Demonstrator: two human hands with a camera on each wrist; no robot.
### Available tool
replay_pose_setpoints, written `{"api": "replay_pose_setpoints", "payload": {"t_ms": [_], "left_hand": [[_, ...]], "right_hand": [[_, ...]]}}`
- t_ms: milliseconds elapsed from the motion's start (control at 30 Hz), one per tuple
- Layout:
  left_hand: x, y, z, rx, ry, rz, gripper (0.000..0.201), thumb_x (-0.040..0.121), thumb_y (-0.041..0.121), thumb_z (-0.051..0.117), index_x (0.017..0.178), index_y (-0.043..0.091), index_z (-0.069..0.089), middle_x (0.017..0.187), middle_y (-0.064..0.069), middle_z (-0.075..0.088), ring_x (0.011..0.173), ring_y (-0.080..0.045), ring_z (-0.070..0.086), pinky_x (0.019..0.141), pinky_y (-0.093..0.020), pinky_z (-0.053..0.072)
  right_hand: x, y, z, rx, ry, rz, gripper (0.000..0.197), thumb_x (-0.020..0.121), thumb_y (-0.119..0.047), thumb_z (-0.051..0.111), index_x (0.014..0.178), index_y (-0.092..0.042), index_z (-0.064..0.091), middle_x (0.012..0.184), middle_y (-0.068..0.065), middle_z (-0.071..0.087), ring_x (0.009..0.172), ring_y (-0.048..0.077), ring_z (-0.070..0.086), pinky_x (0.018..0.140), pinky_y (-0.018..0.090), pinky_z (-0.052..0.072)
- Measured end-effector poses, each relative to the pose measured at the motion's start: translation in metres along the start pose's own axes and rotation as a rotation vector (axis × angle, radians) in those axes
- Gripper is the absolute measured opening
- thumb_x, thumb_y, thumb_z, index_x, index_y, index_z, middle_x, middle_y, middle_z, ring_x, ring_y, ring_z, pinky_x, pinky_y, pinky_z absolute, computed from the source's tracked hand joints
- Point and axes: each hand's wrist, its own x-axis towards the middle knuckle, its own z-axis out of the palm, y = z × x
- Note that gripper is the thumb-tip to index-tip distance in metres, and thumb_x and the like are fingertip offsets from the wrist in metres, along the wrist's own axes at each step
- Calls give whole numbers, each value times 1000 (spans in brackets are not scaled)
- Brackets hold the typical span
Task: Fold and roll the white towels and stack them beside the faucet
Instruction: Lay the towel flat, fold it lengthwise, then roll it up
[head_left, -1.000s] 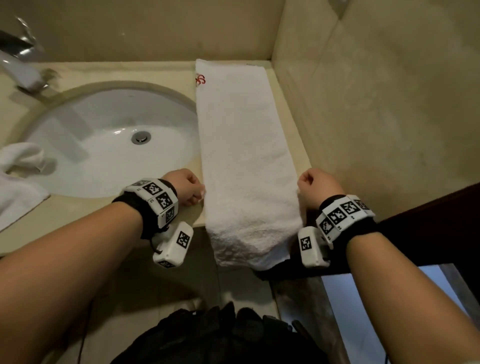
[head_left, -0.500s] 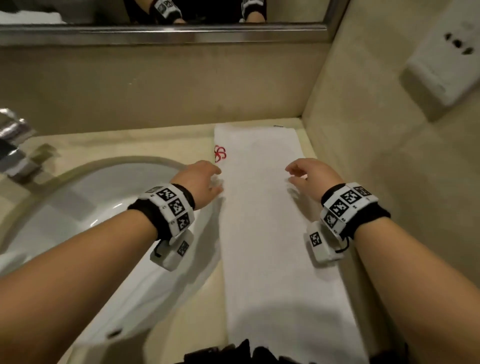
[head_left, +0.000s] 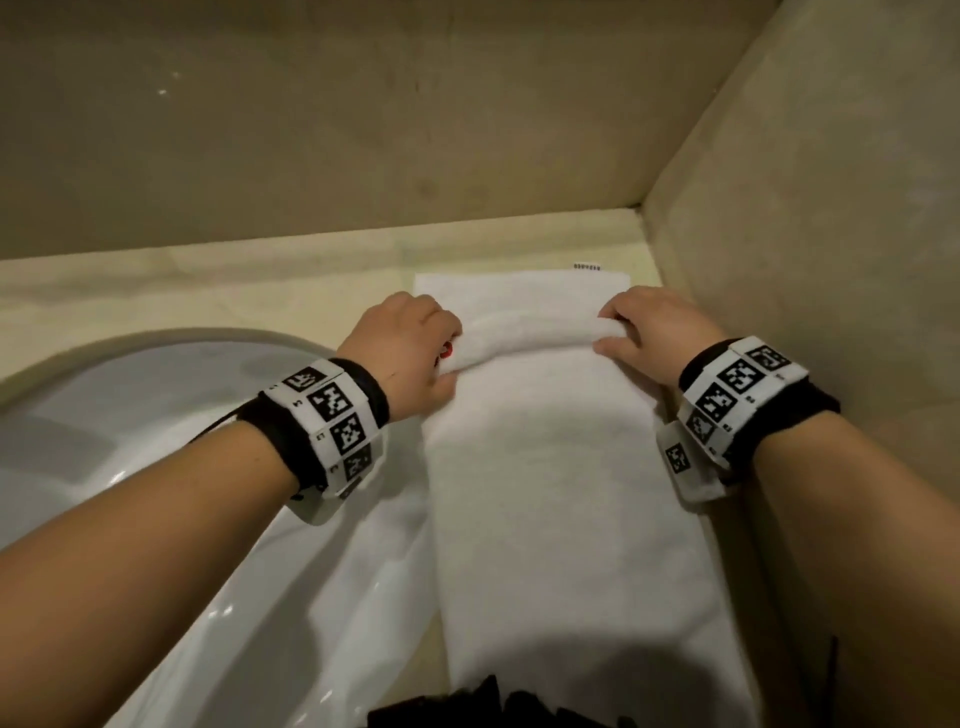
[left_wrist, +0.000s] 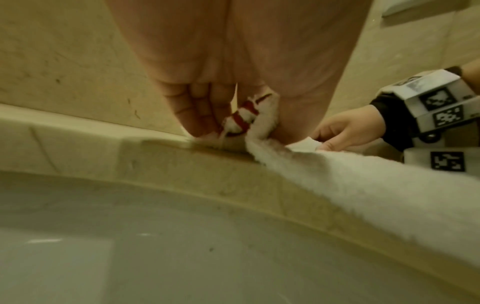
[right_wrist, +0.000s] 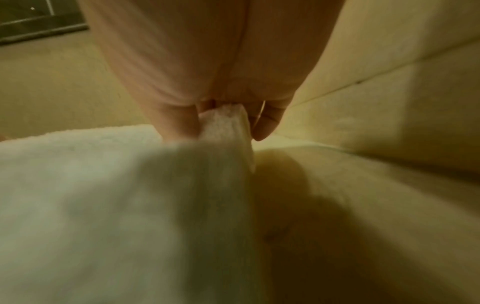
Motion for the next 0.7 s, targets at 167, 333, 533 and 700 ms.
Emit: {"api": "replay_pose_setpoints", "payload": {"t_ms": [167, 333, 533, 700], "left_hand": [[-22, 4, -1, -89, -9, -24, 40, 77, 25, 57, 115, 17, 51, 101, -3, 60, 92, -24, 49, 73, -28, 33], [-49, -6, -3, -239, -15, 1, 52, 77, 20, 66, 125, 12, 48, 109, -6, 59, 107, -26, 49, 91, -35, 39], [-54, -7, -5, -248, -25, 41, 20, 85, 15, 61, 100, 3, 65, 98, -14, 67, 97, -32, 55, 86, -32, 33], [-59, -3, -13, -422, 33, -45, 24, 92, 22, 50, 108, 5, 57, 99, -9, 63, 92, -26, 56, 75, -32, 40]], "right_hand": [[-24, -7, 7, 34, -6, 29, 35, 91, -37, 48, 115, -12, 55, 115, 11, 57, 109, 29, 48, 95, 39, 36], [-48, -9, 7, 174, 5, 18, 31, 83, -37, 61, 103, -14, 56, 107, 5, 56, 103, 24, 49, 88, 34, 37], [-60, -7, 7, 200, -40, 48, 28, 81, -19, 66, 107, -12, 61, 109, 10, 62, 103, 28, 54, 80, 27, 36], [-70, -8, 4, 795, 174, 289, 23, 86, -20, 59, 109, -24, 60, 104, 0, 63, 93, 17, 59, 83, 30, 43]]}}
